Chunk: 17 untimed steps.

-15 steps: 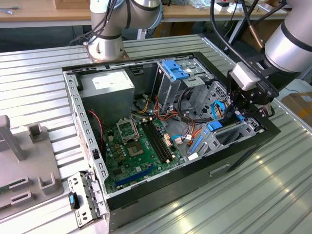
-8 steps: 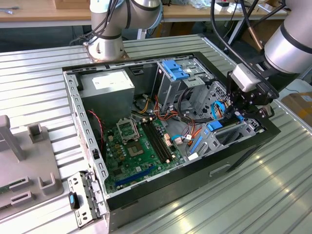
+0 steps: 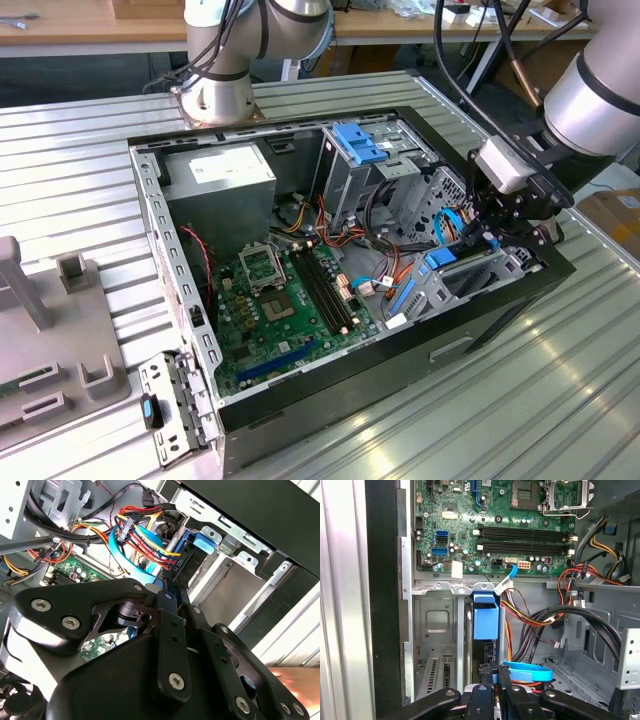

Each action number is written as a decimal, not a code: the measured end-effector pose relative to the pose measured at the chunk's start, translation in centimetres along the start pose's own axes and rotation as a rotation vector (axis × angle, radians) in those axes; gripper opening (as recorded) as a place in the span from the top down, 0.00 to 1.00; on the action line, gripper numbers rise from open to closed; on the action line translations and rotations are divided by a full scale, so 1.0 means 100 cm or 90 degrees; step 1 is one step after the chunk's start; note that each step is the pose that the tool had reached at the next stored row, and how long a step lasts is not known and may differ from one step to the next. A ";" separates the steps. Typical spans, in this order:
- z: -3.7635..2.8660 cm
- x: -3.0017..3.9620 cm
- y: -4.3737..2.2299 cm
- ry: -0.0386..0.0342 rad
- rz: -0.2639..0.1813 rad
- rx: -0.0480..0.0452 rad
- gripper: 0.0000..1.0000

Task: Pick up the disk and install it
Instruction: 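Insert the second disk wire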

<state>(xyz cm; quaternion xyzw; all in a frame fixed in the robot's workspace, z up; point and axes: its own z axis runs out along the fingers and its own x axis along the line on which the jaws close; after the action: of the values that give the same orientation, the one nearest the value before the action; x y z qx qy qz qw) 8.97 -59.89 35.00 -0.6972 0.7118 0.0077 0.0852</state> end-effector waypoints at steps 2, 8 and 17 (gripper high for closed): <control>0.0008 0.0001 0.0000 -0.0004 0.000 0.0000 0.84; 0.0043 0.0016 0.0003 -0.0002 0.000 0.0000 0.84; 0.0085 0.0022 0.0007 0.0000 0.000 0.0000 0.84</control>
<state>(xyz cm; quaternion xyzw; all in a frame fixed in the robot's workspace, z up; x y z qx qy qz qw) 8.99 -59.99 34.13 -0.6972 0.7118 0.0077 0.0852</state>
